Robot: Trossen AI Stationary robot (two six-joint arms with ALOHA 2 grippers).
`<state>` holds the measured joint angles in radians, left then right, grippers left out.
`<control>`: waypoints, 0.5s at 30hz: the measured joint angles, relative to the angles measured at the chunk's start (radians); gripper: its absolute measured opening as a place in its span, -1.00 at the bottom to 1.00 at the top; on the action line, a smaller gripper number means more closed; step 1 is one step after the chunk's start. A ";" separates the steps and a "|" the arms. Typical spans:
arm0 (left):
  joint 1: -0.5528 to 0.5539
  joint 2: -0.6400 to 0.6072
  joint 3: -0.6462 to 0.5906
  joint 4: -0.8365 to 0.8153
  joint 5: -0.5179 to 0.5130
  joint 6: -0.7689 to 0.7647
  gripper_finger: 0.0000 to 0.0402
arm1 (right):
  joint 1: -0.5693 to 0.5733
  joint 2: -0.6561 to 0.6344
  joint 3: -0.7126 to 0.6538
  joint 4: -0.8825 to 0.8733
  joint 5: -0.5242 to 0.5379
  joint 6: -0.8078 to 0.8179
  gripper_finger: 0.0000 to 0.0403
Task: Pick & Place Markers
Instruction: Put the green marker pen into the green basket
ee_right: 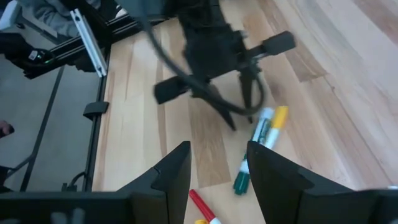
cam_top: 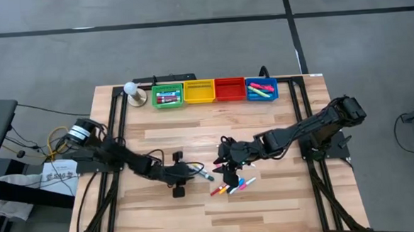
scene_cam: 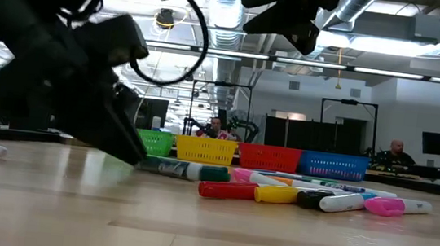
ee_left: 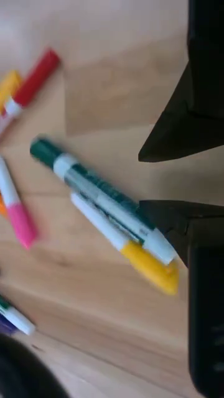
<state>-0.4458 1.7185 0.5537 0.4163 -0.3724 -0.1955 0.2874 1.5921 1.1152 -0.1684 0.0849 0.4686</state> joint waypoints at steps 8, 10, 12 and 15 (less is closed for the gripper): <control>0.037 0.005 0.000 0.006 -0.001 -0.003 -0.46 | 0.011 0.000 0.000 0.000 -0.006 0.002 -0.30; 0.037 -0.008 0.000 0.012 -0.002 0.002 -0.46 | 0.013 0.000 0.000 0.000 -0.006 -0.002 -0.30; 0.036 -0.023 0.000 0.020 -0.001 0.040 -0.46 | 0.014 0.000 0.000 -0.001 -0.006 -0.004 -0.30; 0.037 -0.050 0.001 0.035 -0.003 0.158 -0.46 | 0.014 0.000 0.000 -0.003 -0.006 -0.005 -0.29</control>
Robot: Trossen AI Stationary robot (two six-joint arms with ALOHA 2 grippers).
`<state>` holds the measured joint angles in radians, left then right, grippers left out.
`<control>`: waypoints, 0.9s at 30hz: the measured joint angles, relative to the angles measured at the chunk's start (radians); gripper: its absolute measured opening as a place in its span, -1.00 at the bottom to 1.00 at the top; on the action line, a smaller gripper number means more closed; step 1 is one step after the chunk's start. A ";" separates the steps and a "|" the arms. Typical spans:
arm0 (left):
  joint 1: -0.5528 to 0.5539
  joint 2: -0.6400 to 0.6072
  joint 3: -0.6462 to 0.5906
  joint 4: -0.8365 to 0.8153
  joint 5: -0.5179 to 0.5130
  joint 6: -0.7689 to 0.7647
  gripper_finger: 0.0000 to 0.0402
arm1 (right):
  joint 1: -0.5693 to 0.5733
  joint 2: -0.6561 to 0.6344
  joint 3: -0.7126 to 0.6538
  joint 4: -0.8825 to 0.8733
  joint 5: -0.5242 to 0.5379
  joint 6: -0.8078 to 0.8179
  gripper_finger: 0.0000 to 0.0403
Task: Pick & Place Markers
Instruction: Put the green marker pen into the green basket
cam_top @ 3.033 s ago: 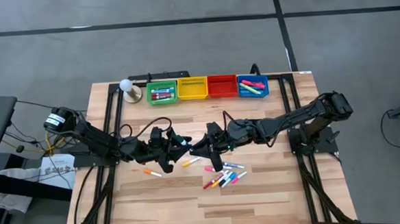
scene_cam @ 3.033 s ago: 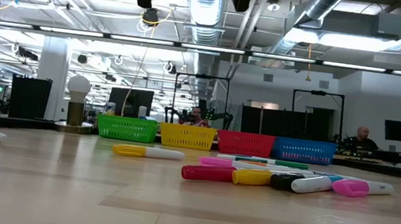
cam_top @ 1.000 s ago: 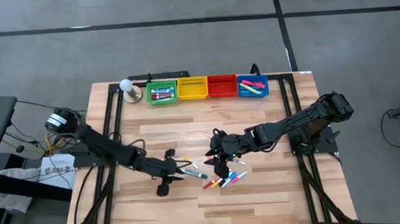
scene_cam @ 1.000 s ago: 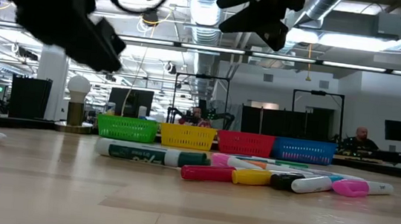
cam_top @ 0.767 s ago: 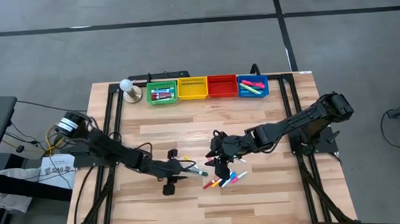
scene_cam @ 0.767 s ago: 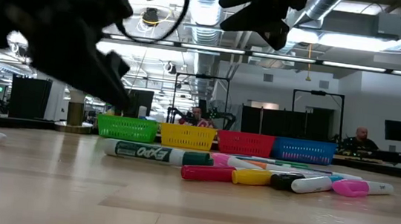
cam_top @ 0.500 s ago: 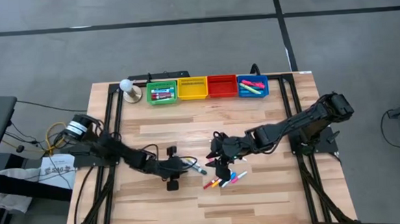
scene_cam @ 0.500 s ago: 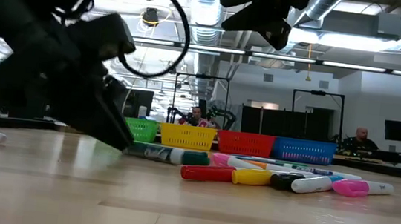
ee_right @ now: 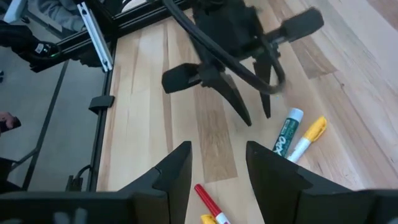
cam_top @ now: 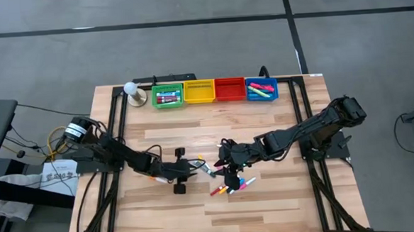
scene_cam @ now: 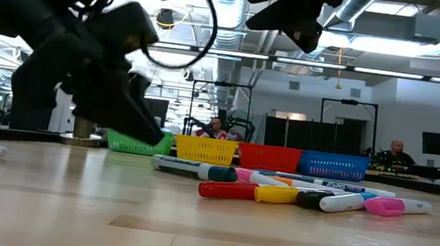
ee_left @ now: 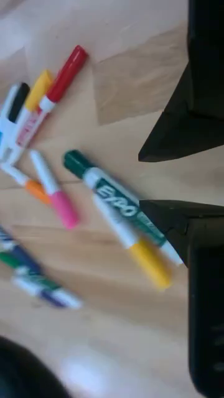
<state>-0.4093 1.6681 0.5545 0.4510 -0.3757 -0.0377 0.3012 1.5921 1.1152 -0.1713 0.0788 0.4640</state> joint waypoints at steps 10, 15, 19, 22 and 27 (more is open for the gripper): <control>0.133 -0.005 0.000 0.032 0.035 0.198 -0.46 | 0.014 0.000 0.000 -0.001 -0.002 0.000 -0.30; 0.207 -0.005 0.000 0.044 0.144 0.229 -0.46 | 0.022 0.000 0.000 -0.011 -0.002 0.000 -0.29; 0.211 -0.006 0.000 0.044 0.200 0.243 -0.46 | 0.022 0.000 0.000 -0.017 -0.002 0.000 -0.30; 0.192 -0.005 0.000 0.044 0.230 0.243 -0.46 | 0.021 0.000 0.000 -0.019 -0.002 -0.001 -0.31; 0.169 -0.005 0.000 0.044 0.284 0.273 -0.46 | 0.021 0.000 0.000 -0.029 -0.001 -0.001 -0.30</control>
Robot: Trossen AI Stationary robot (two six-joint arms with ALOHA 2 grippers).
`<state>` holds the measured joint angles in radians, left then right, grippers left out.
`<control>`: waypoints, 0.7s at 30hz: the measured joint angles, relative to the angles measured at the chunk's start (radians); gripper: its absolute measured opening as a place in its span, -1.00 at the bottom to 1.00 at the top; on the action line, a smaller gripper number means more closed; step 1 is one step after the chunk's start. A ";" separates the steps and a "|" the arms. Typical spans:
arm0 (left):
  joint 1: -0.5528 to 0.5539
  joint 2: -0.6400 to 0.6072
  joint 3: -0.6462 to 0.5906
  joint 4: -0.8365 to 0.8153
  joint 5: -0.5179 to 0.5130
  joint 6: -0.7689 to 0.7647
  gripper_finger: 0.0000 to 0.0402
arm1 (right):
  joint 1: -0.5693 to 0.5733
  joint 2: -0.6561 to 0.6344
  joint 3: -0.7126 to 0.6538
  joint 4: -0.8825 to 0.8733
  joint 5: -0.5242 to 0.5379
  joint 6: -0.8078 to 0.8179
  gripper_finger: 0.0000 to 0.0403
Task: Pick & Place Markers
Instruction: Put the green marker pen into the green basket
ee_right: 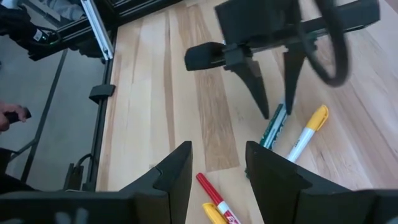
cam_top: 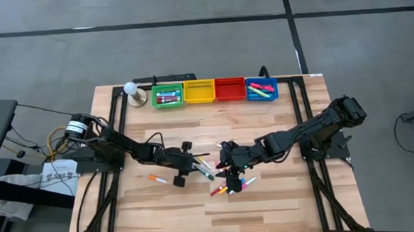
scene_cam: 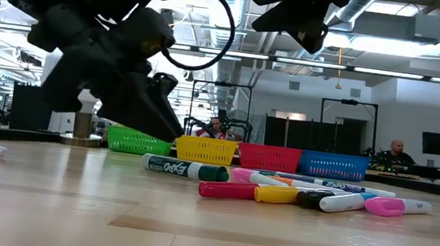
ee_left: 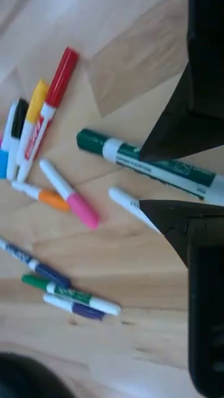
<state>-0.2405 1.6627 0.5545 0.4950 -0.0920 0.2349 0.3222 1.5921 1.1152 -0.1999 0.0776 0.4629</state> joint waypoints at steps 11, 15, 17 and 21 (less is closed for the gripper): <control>-0.002 0.107 0.003 0.025 0.013 0.022 -0.46 | -0.024 0.000 0.000 -0.004 0.001 -0.003 -0.31; -0.002 0.161 0.003 0.056 0.018 -0.016 -0.46 | -0.024 0.000 0.000 -0.003 0.001 -0.003 -0.31; -0.002 0.170 0.004 0.060 0.019 -0.052 -0.46 | -0.024 0.000 0.000 -0.003 0.001 -0.003 -0.30; -0.017 0.172 0.003 0.056 0.009 -0.127 -0.50 | -0.024 0.000 0.000 -0.003 0.001 -0.003 -0.29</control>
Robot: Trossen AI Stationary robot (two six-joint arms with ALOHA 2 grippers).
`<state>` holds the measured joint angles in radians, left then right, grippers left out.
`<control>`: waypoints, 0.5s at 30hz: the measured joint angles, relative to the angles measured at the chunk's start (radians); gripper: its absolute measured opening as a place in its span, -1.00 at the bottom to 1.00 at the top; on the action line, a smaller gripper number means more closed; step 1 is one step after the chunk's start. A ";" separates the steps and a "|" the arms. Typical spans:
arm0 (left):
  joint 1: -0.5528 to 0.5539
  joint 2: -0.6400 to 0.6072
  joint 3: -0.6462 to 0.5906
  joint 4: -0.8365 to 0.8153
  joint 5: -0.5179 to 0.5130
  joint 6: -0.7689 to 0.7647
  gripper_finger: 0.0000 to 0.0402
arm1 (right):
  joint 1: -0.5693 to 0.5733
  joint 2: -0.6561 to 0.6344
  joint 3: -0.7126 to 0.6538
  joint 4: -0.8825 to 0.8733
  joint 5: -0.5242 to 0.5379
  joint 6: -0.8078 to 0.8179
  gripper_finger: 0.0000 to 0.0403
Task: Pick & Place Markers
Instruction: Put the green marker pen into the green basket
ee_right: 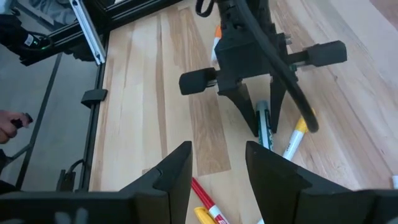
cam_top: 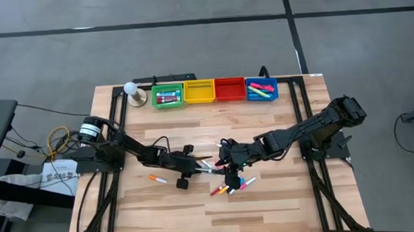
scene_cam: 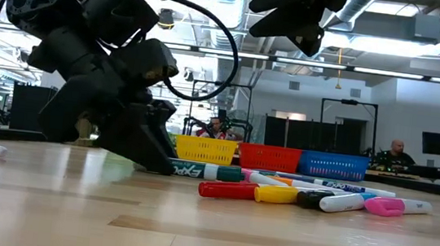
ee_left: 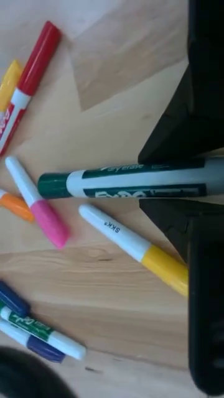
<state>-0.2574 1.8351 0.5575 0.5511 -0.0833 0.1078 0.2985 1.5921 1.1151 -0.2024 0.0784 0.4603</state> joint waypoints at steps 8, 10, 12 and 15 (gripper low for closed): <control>-0.060 0.004 -0.002 0.049 0.017 -0.235 -0.64 | -0.006 0.000 0.000 0.000 0.001 -0.016 -0.34; -0.076 0.005 -0.005 0.089 0.014 -0.276 -0.64 | -0.006 0.000 0.000 0.000 0.002 -0.016 -0.34; -0.100 0.009 -0.006 0.121 0.005 -0.292 -0.63 | -0.006 0.000 0.000 0.001 0.001 -0.016 -0.34; -0.137 0.009 -0.007 0.162 -0.011 -0.321 -0.63 | -0.006 0.000 0.000 0.001 0.001 -0.015 -0.33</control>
<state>-0.3947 1.8442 0.5510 0.7134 -0.0940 -0.2129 0.2920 1.5921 1.1149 -0.2016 0.0799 0.4450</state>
